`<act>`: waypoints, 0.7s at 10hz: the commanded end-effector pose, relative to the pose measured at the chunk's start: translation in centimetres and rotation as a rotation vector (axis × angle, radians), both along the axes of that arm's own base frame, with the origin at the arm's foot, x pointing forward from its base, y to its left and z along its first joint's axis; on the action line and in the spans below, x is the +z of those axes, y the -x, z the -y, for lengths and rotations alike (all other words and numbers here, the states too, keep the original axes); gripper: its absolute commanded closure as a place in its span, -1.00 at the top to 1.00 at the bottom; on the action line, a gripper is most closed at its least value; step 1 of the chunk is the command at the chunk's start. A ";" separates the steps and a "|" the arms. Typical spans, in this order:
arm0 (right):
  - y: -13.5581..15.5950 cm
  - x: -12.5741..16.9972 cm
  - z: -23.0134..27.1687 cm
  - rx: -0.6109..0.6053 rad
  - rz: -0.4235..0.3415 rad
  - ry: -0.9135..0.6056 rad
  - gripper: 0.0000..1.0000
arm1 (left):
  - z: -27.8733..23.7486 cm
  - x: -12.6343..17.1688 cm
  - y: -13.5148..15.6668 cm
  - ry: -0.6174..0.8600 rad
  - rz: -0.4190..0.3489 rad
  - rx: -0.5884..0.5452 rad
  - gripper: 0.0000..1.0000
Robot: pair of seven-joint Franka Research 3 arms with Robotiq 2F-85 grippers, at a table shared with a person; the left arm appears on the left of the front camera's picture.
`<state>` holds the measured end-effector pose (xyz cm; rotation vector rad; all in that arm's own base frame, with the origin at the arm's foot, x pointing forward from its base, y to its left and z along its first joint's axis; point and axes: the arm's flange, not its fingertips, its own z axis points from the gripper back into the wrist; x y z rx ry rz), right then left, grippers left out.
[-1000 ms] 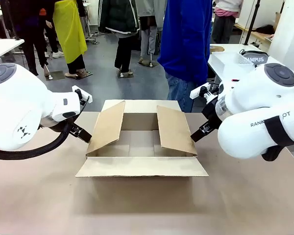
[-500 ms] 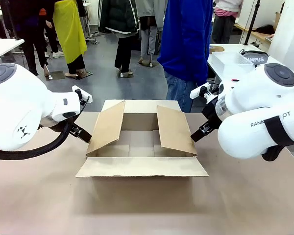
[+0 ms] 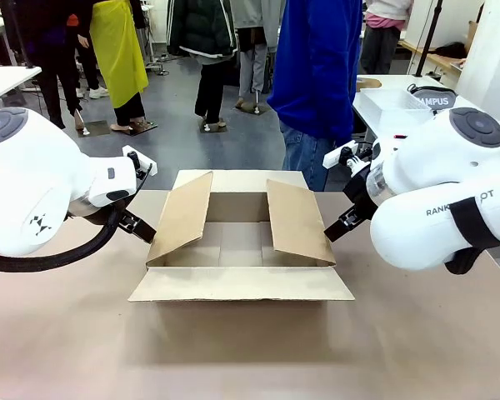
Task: Pack the gift set into the box.
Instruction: Place both hands on the side flaps of the Package Box and spread them outward.
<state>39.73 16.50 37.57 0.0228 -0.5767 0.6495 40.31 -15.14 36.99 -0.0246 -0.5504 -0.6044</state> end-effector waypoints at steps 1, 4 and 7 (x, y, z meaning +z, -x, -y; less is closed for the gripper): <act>0.0 0.0 0.0 0.000 0.000 -0.001 1.00 | 0.0 0.0 0.0 0.000 0.000 -0.001 1.00; -0.6 2.2 2.0 -0.045 -0.033 -0.032 1.00 | -2.5 1.9 0.5 -0.002 0.006 -0.005 1.00; -0.6 10.0 8.5 -0.155 -0.196 -0.328 1.00 | -7.7 11.0 3.9 0.243 -0.116 0.159 1.00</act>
